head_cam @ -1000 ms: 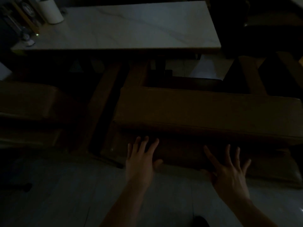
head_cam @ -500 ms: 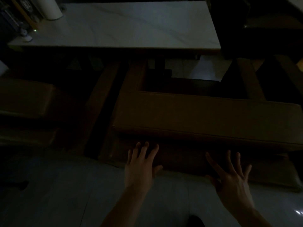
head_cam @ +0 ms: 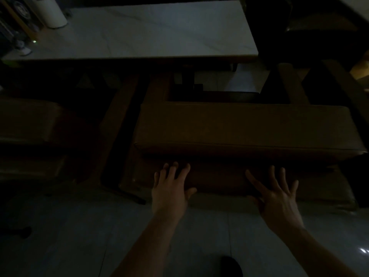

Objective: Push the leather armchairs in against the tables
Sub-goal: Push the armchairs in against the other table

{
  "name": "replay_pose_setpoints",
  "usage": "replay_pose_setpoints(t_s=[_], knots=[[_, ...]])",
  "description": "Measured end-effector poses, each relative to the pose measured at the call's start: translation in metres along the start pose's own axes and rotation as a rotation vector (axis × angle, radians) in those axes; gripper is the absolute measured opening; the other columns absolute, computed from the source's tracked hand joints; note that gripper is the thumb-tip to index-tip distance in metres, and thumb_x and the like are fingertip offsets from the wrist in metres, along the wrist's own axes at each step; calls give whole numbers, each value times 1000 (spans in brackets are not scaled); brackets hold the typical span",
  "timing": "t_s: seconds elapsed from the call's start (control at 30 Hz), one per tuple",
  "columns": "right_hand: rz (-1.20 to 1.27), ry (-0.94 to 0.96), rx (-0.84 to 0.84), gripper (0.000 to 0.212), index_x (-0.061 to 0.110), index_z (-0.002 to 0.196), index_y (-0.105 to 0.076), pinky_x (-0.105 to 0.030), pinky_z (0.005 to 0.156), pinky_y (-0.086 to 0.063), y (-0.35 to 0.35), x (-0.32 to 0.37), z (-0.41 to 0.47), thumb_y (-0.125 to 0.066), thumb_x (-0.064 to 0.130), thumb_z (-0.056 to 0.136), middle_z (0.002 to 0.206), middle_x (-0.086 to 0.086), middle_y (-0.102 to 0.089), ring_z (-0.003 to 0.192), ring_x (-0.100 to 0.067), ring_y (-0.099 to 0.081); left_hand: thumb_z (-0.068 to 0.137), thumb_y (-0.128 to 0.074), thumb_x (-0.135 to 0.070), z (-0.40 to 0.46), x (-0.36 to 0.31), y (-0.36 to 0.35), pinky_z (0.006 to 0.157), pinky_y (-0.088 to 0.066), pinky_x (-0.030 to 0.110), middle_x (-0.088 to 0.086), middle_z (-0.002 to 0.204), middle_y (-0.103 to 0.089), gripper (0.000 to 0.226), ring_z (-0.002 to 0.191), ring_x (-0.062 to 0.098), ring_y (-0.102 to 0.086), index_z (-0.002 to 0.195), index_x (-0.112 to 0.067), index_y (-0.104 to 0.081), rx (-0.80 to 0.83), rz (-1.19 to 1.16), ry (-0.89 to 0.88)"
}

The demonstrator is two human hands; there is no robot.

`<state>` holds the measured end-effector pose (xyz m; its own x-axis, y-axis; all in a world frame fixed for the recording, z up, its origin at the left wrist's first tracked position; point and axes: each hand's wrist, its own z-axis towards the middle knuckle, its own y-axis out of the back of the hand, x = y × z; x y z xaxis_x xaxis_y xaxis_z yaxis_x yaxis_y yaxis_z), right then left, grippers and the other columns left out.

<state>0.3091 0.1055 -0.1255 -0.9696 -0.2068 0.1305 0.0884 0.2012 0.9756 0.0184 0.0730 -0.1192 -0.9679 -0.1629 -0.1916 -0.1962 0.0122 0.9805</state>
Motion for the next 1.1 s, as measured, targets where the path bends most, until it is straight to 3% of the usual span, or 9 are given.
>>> replay_pose_setpoints(t_s=[0.23,0.57,0.8,0.87,0.97,1.1], knots=[[-20,-2,52,73,57,145,19,-72,117,-3,-2,-3,4,-35,59,97,165,-17,12,147,-45,21,85,-58,-62,2,1,-3,109,-36,53,-3,151,-36,71,140,30,-24,147,-43,-28,7,-4,1],[-7,0,37,67,54,151,2,-73,116,-3,-1,-1,5,-32,59,94,165,-20,-3,149,-45,14,86,-57,-61,3,-1,-4,110,-34,50,-4,152,-36,71,141,29,-22,147,-44,-26,23,-20,20],[3,-14,40,65,52,151,1,-70,118,-3,5,1,0,-27,59,93,166,-20,-4,149,-45,13,85,-58,-61,-1,-3,-2,112,-33,49,-3,150,-40,69,141,28,-28,146,-43,-32,15,-16,24],[-1,-16,50,64,53,151,3,-69,118,1,5,0,1,-20,62,91,166,-18,1,148,-44,18,84,-60,-60,0,-3,-2,110,-35,49,-3,149,-42,69,140,29,-30,145,-43,-34,21,-3,24],[-21,-23,64,65,56,148,12,-70,118,1,1,0,2,-26,60,96,166,-17,9,147,-44,23,82,-64,-59,2,-1,-5,106,-40,50,-2,146,-45,69,137,30,-34,144,-42,-37,14,4,23],[-53,-24,101,68,56,145,22,-69,117,1,6,2,6,-25,63,97,165,-16,13,147,-45,22,83,-59,-63,5,1,-4,108,-37,50,-5,150,-38,71,140,28,-24,145,-46,-28,53,-18,28]])
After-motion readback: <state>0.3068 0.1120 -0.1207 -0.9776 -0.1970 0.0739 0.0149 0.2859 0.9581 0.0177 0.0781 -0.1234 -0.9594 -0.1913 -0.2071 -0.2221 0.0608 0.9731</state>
